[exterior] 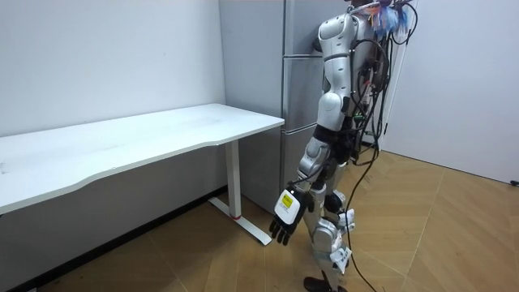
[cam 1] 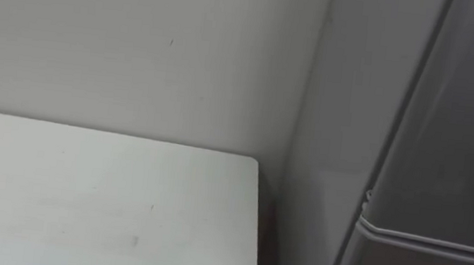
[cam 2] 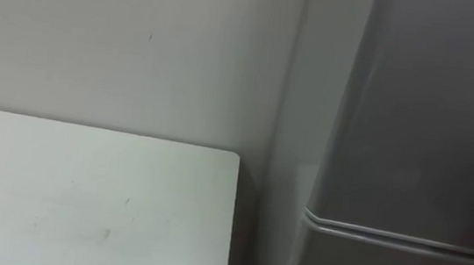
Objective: Put the bottle in the upper fridge
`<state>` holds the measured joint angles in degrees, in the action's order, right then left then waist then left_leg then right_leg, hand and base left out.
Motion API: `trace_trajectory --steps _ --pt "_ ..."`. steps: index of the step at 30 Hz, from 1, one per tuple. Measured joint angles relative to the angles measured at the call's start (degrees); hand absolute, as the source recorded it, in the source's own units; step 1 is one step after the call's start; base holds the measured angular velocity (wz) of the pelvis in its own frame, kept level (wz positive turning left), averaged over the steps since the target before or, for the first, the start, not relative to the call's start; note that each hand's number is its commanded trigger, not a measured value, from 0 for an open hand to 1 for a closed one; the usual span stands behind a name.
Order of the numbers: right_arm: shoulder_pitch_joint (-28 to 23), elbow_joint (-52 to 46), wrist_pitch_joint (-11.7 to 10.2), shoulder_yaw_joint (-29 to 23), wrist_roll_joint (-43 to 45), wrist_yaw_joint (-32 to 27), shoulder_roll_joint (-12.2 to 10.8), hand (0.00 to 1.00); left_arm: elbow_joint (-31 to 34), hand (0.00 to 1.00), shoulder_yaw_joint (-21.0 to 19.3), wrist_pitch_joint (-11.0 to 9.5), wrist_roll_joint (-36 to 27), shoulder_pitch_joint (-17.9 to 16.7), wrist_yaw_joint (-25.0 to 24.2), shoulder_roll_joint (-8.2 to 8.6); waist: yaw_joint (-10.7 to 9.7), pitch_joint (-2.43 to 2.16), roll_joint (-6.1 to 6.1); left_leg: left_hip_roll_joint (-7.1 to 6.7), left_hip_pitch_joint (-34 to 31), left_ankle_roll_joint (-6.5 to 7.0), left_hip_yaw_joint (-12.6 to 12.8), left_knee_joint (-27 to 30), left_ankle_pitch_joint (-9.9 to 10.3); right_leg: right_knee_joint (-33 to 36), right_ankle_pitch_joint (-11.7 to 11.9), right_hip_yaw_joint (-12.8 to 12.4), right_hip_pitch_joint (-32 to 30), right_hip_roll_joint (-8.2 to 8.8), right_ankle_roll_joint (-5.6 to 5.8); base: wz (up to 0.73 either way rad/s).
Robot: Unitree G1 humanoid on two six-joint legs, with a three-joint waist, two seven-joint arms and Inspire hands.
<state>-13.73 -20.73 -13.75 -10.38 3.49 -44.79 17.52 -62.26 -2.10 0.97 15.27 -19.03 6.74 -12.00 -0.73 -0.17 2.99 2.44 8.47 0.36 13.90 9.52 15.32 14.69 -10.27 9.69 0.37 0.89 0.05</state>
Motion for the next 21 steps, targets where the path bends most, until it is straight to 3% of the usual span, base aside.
trace_trajectory --steps 7,14,21 --pt "0.5 3.7 -2.5 -2.6 -3.4 4.4 -0.1 0.0 0.0 0.0 -1.6 0.0 0.0 -0.1 -0.1 0.03 -0.6 -0.16 0.19 0.17 0.1 0.16 -0.1 0.2 0.1 -1.2 0.9 -0.2 0.8 -0.09 0.21 0.0" --pt "1.1 4.4 -3.0 -7.0 -8.5 6.3 0.0 0.0 0.4 0.0 -4.5 0.0 0.0 0.0 -0.1 0.0 -0.8 -0.22 -0.14 0.34 0.1 0.25 -0.2 0.2 0.1 -1.1 1.1 -0.2 0.8 -0.01 0.29 0.0" --pt "2.5 4.5 -1.1 -12.4 -15.8 5.5 0.6 0.0 3.4 0.0 -4.9 0.0 0.1 -1.5 -0.1 0.03 -1.8 -0.17 -0.31 0.11 0.0 0.25 -0.7 0.2 0.1 -0.9 1.0 0.5 1.0 0.05 0.29 0.03"
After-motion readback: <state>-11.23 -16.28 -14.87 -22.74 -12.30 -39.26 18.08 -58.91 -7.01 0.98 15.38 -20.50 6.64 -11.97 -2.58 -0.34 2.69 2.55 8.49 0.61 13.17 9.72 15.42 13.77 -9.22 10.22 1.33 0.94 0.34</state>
